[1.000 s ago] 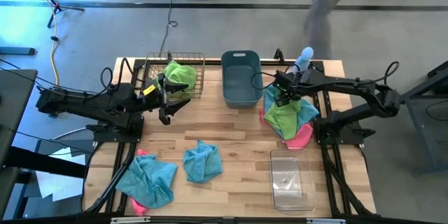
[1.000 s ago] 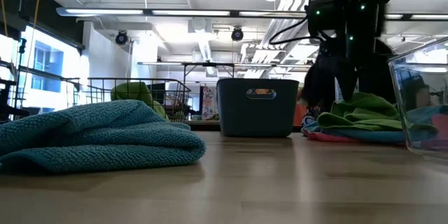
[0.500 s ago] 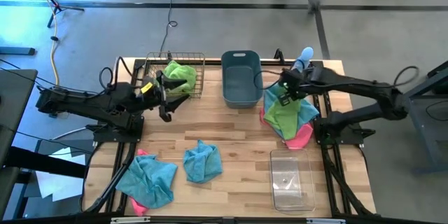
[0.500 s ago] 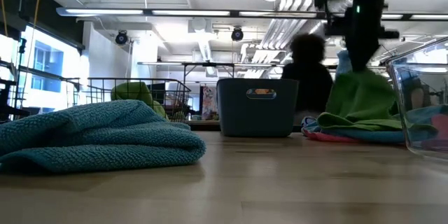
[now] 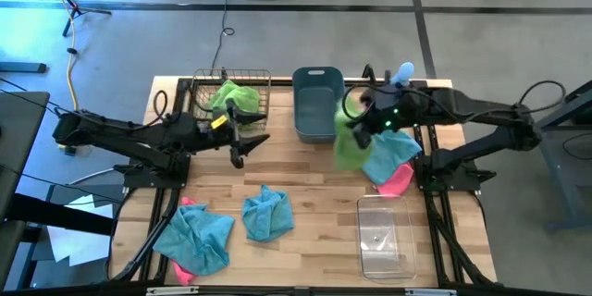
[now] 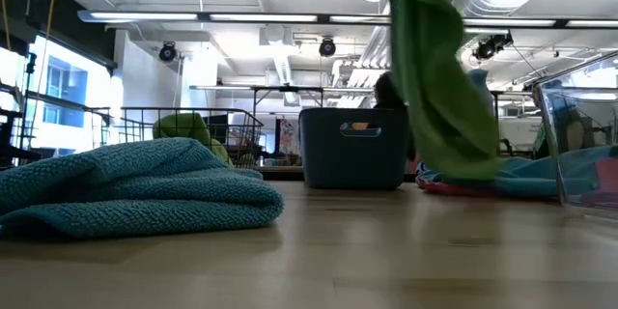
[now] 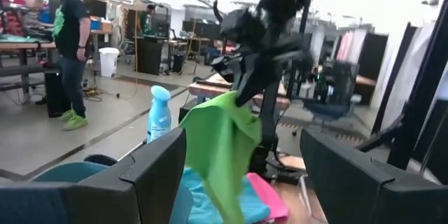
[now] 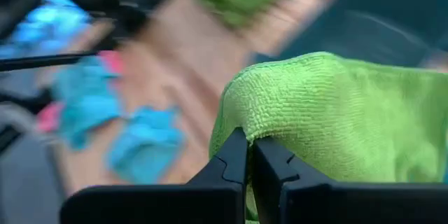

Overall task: Sort microfiber towel by color & place in baskets
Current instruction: Put the green microfiber cloth into the wire bin

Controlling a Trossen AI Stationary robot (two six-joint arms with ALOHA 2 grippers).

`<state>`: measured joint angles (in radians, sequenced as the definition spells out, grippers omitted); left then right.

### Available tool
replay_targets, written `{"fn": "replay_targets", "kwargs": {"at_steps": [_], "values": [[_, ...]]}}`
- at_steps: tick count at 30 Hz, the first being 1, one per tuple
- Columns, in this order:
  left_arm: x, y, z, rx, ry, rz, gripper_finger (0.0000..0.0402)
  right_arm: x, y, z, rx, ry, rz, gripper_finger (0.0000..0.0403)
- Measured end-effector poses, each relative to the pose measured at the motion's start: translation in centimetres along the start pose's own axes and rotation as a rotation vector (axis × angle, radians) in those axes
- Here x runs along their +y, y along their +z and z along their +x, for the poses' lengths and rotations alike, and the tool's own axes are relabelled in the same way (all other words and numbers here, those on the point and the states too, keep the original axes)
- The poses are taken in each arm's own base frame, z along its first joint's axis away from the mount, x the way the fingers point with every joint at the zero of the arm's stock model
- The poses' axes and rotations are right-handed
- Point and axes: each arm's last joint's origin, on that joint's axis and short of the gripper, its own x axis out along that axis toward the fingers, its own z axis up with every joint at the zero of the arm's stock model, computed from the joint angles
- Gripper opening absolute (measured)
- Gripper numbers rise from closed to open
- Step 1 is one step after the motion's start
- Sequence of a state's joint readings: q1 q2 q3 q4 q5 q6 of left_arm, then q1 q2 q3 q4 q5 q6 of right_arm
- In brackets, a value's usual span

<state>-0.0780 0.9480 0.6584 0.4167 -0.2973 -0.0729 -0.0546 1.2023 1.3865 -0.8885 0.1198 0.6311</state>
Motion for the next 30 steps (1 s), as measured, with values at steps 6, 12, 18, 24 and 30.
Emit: {"fn": "replay_targets", "kwargs": {"at_steps": [6,12,18,24,30], "values": [[-1.0,-0.1,2.8,0.076,-0.043,0.09,0.0268,4.0,0.6,3.0,-0.093,0.219,-0.11,0.0],[-1.8,-0.4,4.9,0.153,-0.105,0.113,0.0268,6.0,0.8,5.3,-0.125,0.343,-0.202,0.0],[-2.4,-0.1,5.9,0.165,-0.28,0.037,0.0268,6.9,1.1,6.2,-0.131,0.477,-0.261,0.0],[-1.9,-1.0,6.7,0.228,-0.359,-0.073,0.0268,7.3,1.5,6.2,-0.189,0.524,-0.292,0.0],[-1.9,-1.4,7.4,0.208,-0.428,-0.097,0.0268,7.7,2.3,5.7,-0.258,0.555,-0.3,0.0]]}}
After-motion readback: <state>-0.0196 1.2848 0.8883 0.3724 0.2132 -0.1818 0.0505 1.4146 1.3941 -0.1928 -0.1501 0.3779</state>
